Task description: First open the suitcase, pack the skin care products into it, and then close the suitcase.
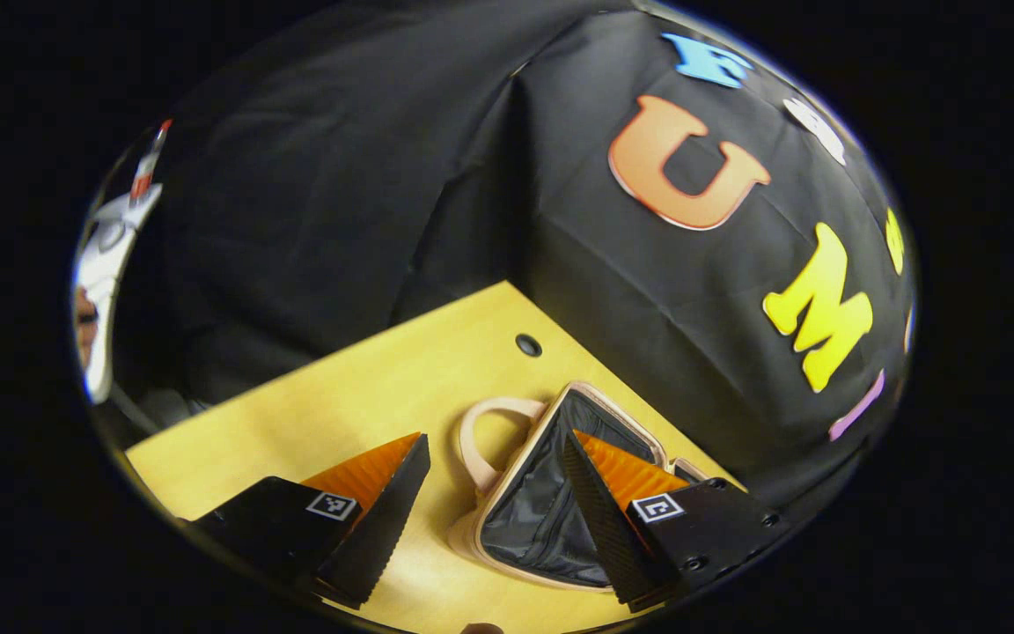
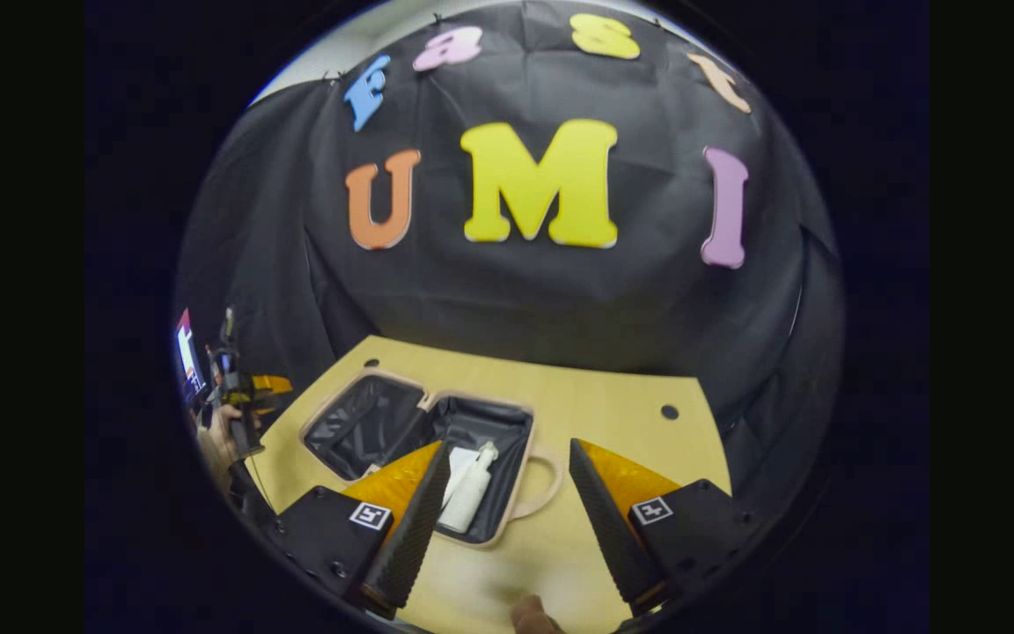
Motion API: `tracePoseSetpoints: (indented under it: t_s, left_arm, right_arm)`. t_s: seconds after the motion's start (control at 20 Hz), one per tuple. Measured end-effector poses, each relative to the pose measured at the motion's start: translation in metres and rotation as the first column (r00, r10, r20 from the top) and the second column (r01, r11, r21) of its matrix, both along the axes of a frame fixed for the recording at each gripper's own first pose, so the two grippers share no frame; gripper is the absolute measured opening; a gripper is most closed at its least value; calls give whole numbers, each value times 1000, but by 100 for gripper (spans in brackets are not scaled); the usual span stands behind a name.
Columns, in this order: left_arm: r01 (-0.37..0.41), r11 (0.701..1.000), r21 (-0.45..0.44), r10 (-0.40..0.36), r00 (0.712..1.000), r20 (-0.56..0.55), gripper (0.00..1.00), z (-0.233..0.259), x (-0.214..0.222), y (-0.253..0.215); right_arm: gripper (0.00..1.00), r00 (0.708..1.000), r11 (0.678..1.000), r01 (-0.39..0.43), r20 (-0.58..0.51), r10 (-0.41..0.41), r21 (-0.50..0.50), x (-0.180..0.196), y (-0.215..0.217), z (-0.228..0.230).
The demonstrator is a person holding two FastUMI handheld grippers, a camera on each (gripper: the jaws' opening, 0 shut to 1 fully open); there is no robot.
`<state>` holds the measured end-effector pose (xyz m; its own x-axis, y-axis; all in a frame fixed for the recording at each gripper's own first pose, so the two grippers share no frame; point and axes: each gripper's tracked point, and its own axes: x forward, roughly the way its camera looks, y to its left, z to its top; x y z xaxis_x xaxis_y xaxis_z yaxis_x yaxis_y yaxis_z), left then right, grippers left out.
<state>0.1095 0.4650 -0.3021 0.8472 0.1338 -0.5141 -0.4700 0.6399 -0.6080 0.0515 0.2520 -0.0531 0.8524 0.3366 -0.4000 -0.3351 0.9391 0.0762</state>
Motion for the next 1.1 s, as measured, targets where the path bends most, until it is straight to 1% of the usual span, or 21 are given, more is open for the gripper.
tracePoseSetpoints:
  t_s: [0.05,0.15,0.25,0.3,0.35,0.4,0.45,0.5,0.55,0.6,0.65,0.7,0.75,0.8,0.85,0.9,0.95,1.0,1.05,1.1]
  left_arm:
    - [-15,997,-70,16,1000,8,98,-13,7,9]
    - [-36,980,-196,38,999,6,97,-35,18,12]
    - [-54,958,-281,54,998,-7,95,-59,27,12]
    - [-54,951,-304,54,998,-8,92,-68,29,13]
    - [-64,949,-309,58,998,-29,82,-79,30,14]
    - [-57,944,-325,50,998,-28,90,-84,36,11]
    - [-50,941,-336,41,999,-33,68,-87,38,8]
    - [-51,935,-350,44,999,-28,63,-89,39,8]
    - [-50,928,-368,49,999,-12,41,-87,44,7]
    - [-48,923,-381,55,998,6,55,-83,45,7]
    - [-49,921,-387,63,998,23,26,-83,50,6]
    - [-47,918,-395,65,997,34,17,-81,52,5]
    - [-37,913,-407,62,997,47,14,-79,51,5]
    - [-35,903,-428,64,996,54,12,-77,51,5]
    - [-35,892,-451,73,995,68,8,-73,52,4]
    - [-39,891,-451,77,995,67,7,-73,51,3]
    - [-34,897,-440,72,995,69,5,-69,48,2]
    - [-29,908,-418,64,995,70,4,-64,47,-1]
    - [-24,924,-383,60,995,81,3,-56,48,0]
    - [-12,941,-339,49,994,100,3,-42,50,0]
  right_arm:
    - [80,999,1000,10,49,-9,-19,-7,-20,13]
    - [80,990,997,45,136,-37,-58,-26,-57,35]
    - [80,975,989,114,199,-95,-89,-44,-89,58]
    - [80,968,985,147,218,-125,-91,-53,-100,64]
    - [79,963,980,174,223,-149,-93,-60,-109,66]
    - [77,961,977,194,219,-170,-93,-65,-115,62]
    - [80,960,972,213,204,-191,-94,-67,-120,57]
    - [80,961,970,227,180,-208,-87,-70,-123,50]
    - [80,962,969,237,156,-224,-70,-73,-124,46]
    - [80,962,967,248,134,-239,-61,-74,-126,40]
    - [80,959,964,261,126,-252,-57,-72,-130,37]
    - [77,957,961,270,123,-262,-53,-71,-134,35]
    - [80,955,959,279,117,-272,-47,-72,-137,35]
    - [77,952,956,289,113,-284,-39,-73,-139,35]
    - [77,948,952,304,116,-298,-34,-73,-145,36]
    - [77,942,947,320,122,-314,-33,-73,-152,36]
    - [80,935,941,337,131,-330,-29,-73,-158,38]
    - [80,928,936,352,139,-346,-22,-74,-163,41]
    - [77,922,931,364,147,-358,-15,-75,-167,43]
    - [80,917,927,375,152,-369,-11,-75,-170,44]
